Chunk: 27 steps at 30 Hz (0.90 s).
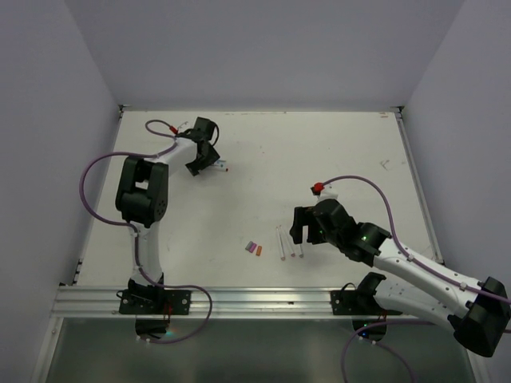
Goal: Open the pen caps
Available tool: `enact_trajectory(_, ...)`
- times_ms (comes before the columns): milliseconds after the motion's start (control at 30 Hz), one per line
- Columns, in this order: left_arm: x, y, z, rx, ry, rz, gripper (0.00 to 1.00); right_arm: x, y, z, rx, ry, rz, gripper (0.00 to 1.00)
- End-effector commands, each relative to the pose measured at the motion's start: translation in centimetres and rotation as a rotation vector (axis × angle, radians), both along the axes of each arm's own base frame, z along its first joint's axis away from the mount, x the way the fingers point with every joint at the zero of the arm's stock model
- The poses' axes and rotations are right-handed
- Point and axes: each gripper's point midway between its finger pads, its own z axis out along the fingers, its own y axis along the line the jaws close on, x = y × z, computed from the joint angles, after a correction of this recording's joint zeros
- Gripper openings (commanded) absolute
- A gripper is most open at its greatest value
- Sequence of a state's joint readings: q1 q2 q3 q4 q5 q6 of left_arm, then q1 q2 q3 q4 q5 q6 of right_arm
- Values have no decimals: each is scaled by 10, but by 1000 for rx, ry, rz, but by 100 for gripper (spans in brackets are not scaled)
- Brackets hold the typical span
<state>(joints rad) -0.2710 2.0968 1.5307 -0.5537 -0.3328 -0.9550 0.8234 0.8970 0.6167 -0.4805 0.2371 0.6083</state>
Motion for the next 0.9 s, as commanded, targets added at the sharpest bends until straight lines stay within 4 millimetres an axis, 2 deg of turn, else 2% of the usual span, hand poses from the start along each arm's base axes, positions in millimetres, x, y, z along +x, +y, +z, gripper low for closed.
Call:
enact_trajectory(0, -32, 22, -24, 128, 115, 16, 66, 8, 4, 5, 17, -33, -13, 86)
enact_trajectory(133, -47, 23, -34, 133, 124, 14, 65, 9, 4, 5, 20, -32, -13, 86)
enact_trajectory(333, -54, 19, -44, 135, 134, -3, 63, 8, 4, 3, 19, -29, -14, 86)
enact_trajectory(867, -80, 24, -56, 133, 129, 16, 58, 5, 4, -4, 27, -14, -14, 86)
